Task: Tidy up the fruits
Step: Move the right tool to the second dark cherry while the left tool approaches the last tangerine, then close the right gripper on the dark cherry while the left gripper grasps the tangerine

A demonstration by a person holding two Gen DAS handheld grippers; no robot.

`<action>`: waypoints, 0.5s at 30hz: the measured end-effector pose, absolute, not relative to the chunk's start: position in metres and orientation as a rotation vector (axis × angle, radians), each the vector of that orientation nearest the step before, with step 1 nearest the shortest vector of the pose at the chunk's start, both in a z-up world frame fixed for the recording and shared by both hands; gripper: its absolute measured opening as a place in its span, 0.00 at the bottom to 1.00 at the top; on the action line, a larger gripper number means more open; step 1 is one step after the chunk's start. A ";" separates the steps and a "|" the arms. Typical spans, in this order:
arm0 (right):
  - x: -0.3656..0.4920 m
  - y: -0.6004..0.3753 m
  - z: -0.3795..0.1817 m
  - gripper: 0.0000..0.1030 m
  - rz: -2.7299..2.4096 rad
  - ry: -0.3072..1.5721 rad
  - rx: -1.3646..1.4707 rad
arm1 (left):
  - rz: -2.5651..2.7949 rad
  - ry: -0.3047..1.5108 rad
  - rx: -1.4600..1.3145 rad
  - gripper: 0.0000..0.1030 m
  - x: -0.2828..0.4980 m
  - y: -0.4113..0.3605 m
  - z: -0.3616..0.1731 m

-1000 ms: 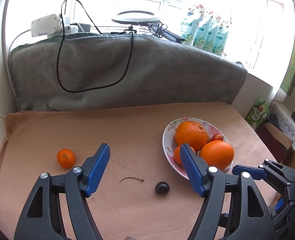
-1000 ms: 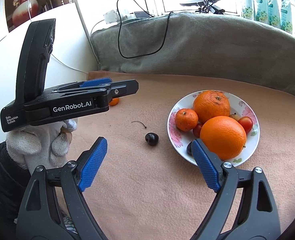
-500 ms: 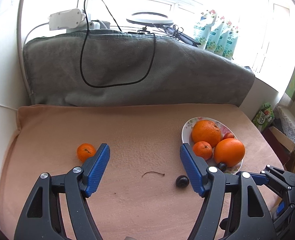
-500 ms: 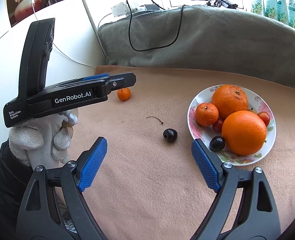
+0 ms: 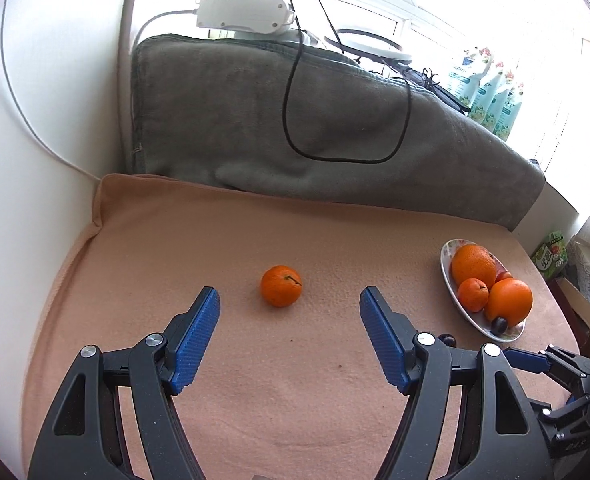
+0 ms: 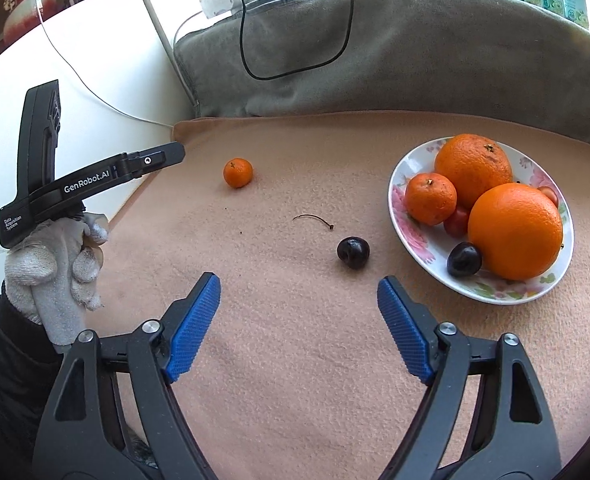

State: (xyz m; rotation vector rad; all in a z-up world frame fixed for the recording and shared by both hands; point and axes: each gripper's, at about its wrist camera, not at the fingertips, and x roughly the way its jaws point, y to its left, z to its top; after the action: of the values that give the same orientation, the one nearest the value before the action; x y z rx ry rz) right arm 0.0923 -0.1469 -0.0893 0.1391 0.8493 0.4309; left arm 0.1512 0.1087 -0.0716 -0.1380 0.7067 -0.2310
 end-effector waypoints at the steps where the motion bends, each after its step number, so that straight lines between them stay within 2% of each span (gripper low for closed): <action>1: 0.095 -0.145 -0.093 0.69 0.423 0.861 0.141 | -0.227 0.708 -0.143 0.70 0.153 0.113 -0.073; 4: 0.102 -0.140 -0.103 0.61 0.386 0.884 0.133 | -0.230 0.717 -0.163 0.70 0.157 0.121 -0.078; 7: 0.109 -0.140 -0.113 0.49 0.345 0.900 0.135 | -0.247 0.731 -0.176 0.70 0.161 0.124 -0.084; 12: 0.119 -0.142 -0.120 0.48 0.288 0.905 0.140 | -0.275 0.756 -0.196 0.70 0.169 0.124 -0.094; 15: 0.123 -0.142 -0.122 0.47 0.272 0.902 0.134 | -0.292 0.774 -0.201 0.65 0.176 0.122 -0.099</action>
State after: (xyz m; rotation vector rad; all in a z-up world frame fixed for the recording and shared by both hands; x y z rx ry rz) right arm 0.1235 -0.1418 -0.1216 0.1344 0.9023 0.2716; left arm 0.1761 0.1216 -0.0992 -0.2012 0.7742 -0.2916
